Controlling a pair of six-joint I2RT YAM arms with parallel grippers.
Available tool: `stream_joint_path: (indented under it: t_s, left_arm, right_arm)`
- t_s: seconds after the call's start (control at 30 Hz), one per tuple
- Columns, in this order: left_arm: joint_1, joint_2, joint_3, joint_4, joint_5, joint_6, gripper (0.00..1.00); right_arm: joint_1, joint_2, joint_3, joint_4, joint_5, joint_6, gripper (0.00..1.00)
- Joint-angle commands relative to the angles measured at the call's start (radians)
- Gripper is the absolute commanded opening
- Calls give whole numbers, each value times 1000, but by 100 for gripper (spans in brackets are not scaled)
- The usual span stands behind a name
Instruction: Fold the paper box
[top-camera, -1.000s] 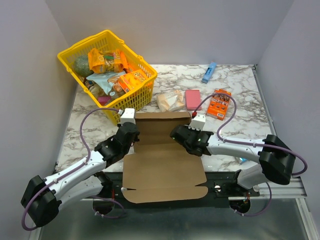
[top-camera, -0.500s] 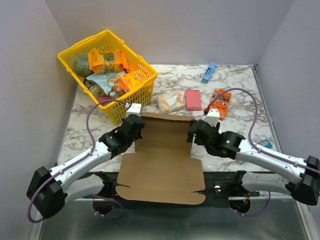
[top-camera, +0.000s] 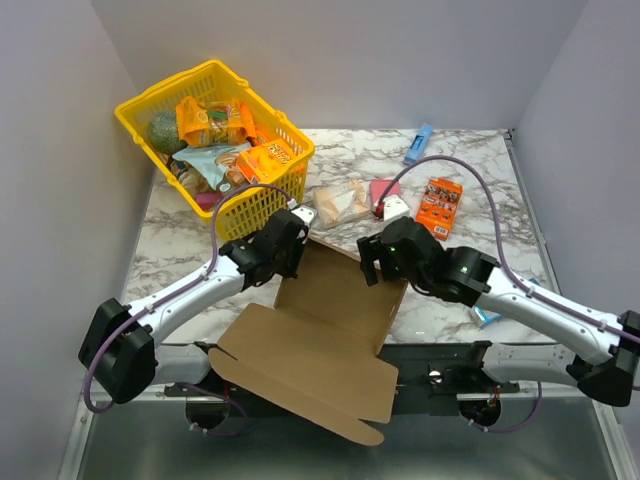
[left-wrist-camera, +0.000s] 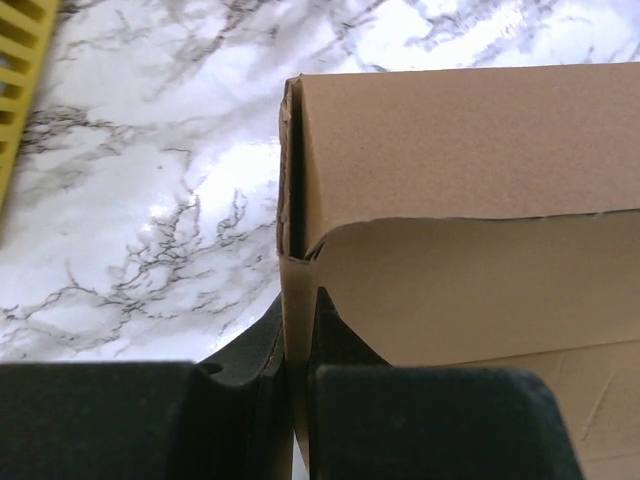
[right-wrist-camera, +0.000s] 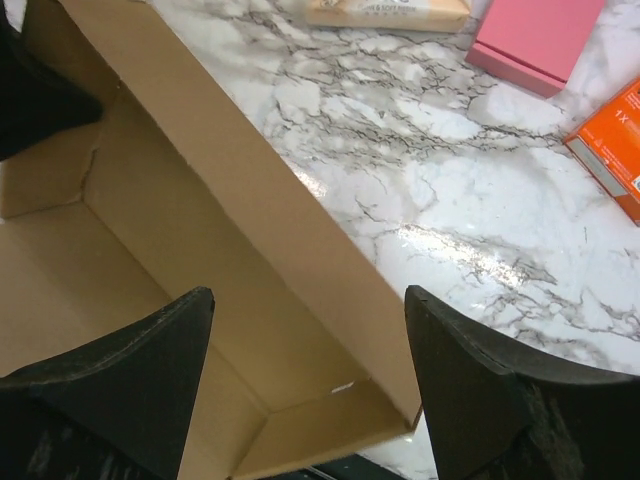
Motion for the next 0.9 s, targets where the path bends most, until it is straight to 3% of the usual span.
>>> stream_joint_path:
  t_s: [0.0,0.23,0.27,0.57,0.63,0.67,0.7,0.8,0.87]
  left_arm:
    - [6,17,47,-37,129,49,0]
    - [6,42,80,-54,133,58,0]
    - [8,46,83,-53,133,58,0]
    - [9,92,140,-62,178,57,0]
    - [8,94,157,-60,175,52,13]
    - [9,97,165,-60,172,52,18]
    - [9,100,175,-62,169,54,36]
    - [14,109,240,-74,150,60,64]
    - [24,120,312,-92,146,75,70]
  right_arm:
    - [-3,88,26,14,-41,-152,84]
    - [-3,119,-31,99,-59,-194,75]
    - [-5,119,-40,112,-59,-191,66]
    - [-3,116,-129,154,-50,-180,34]
    - [-3,114,-147,160,-39,-157,27]
    - [-3,114,-152,159,-32,-146,18]
    - [-3,116,-159,159,-21,-116,18]
    - [-5,122,-198,163,10,-48,16]
    - [-3,131,-219,174,21,-13,15]
